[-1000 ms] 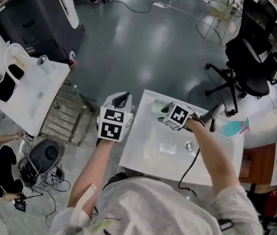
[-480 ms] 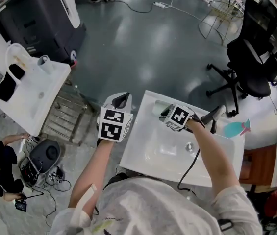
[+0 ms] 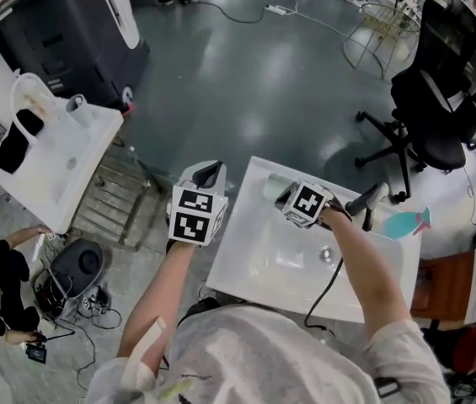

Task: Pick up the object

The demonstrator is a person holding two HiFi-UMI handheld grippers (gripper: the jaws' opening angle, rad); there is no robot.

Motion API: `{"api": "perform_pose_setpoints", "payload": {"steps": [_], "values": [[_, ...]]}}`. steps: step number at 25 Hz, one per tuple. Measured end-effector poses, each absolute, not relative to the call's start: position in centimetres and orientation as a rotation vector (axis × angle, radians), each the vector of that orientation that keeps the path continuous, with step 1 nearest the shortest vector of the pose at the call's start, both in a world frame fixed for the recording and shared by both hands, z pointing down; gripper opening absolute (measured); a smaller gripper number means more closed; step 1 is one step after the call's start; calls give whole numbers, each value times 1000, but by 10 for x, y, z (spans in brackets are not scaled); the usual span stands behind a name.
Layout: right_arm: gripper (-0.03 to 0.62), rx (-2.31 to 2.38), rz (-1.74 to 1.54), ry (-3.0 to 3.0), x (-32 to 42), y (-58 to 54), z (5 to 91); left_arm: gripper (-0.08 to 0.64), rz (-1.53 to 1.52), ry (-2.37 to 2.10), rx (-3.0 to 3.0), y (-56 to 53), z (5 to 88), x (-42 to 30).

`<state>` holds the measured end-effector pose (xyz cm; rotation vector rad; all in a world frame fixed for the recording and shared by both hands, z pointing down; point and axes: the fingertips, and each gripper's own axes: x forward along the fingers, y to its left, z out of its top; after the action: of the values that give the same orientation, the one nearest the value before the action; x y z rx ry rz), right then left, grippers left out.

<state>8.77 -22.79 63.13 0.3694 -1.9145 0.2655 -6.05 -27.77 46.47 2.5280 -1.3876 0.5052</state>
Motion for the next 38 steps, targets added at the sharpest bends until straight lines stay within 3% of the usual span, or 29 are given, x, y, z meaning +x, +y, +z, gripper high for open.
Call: {"api": "perform_pose_setpoints", "payload": {"steps": [25, 38], "values": [[9, 497, 271, -2047, 83, -238, 584, 2, 507, -1347, 2584, -277, 454, -47], [9, 734, 226, -2162, 88, -253, 513, 2, 473, -1289, 2649, -279, 438, -24]]}}
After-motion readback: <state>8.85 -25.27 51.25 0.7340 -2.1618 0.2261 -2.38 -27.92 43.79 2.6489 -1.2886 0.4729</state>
